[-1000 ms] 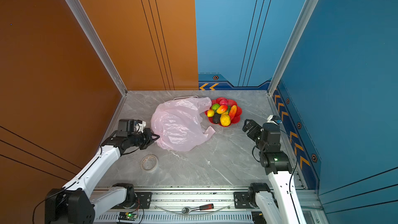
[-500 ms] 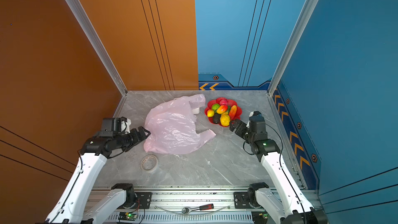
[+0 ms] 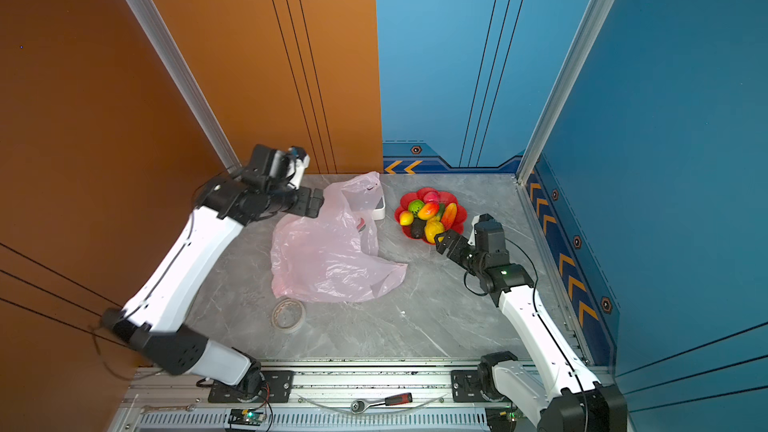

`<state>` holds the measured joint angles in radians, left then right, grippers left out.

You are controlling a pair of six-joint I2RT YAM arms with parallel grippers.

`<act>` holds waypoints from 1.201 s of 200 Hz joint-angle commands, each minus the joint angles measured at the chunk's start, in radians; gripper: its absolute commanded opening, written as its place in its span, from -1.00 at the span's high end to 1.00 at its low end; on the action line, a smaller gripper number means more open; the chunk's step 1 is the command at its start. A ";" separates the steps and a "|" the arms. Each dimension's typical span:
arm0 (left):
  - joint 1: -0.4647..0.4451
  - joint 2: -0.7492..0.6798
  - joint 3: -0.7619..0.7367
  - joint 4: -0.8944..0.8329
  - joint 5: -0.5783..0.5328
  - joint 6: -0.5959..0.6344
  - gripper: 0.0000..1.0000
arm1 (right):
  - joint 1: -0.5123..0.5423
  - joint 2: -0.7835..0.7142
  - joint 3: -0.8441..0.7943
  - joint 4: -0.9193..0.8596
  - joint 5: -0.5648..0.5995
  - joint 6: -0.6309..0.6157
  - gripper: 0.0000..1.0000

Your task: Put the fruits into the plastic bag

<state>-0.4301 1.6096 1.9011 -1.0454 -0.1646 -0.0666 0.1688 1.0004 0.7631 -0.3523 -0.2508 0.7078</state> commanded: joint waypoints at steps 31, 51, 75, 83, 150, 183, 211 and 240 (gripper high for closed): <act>-0.027 0.425 0.488 -0.133 -0.045 0.212 -0.96 | 0.009 -0.069 -0.035 -0.052 -0.003 0.000 -1.00; -0.026 0.553 0.640 -0.153 -0.007 0.234 -0.96 | 0.012 -0.071 -0.043 -0.060 -0.005 0.000 -1.00; -0.021 0.628 0.688 -0.151 0.043 0.250 -0.96 | 0.014 -0.066 -0.043 -0.070 -0.001 -0.008 -1.00; -0.024 0.645 0.694 -0.151 0.045 0.263 -0.96 | 0.016 -0.061 -0.042 -0.071 -0.001 -0.009 -1.00; -0.030 0.763 0.759 -0.081 0.028 0.382 -0.96 | 0.061 0.010 -0.026 -0.060 -0.005 -0.006 -1.00; -0.042 0.806 0.761 -0.018 -0.001 0.459 -0.97 | 0.090 0.036 -0.007 -0.092 0.008 -0.020 -1.00; -0.051 0.830 0.759 0.022 0.018 0.508 -0.86 | 0.111 0.061 0.003 -0.101 0.020 -0.016 -1.00; -0.048 0.849 0.760 0.042 0.028 0.512 -0.10 | 0.141 0.081 0.017 -0.100 0.041 -0.006 -1.00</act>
<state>-0.4747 2.4386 2.6324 -1.0416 -0.1482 0.4042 0.2852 1.0672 0.7380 -0.4206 -0.2447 0.7040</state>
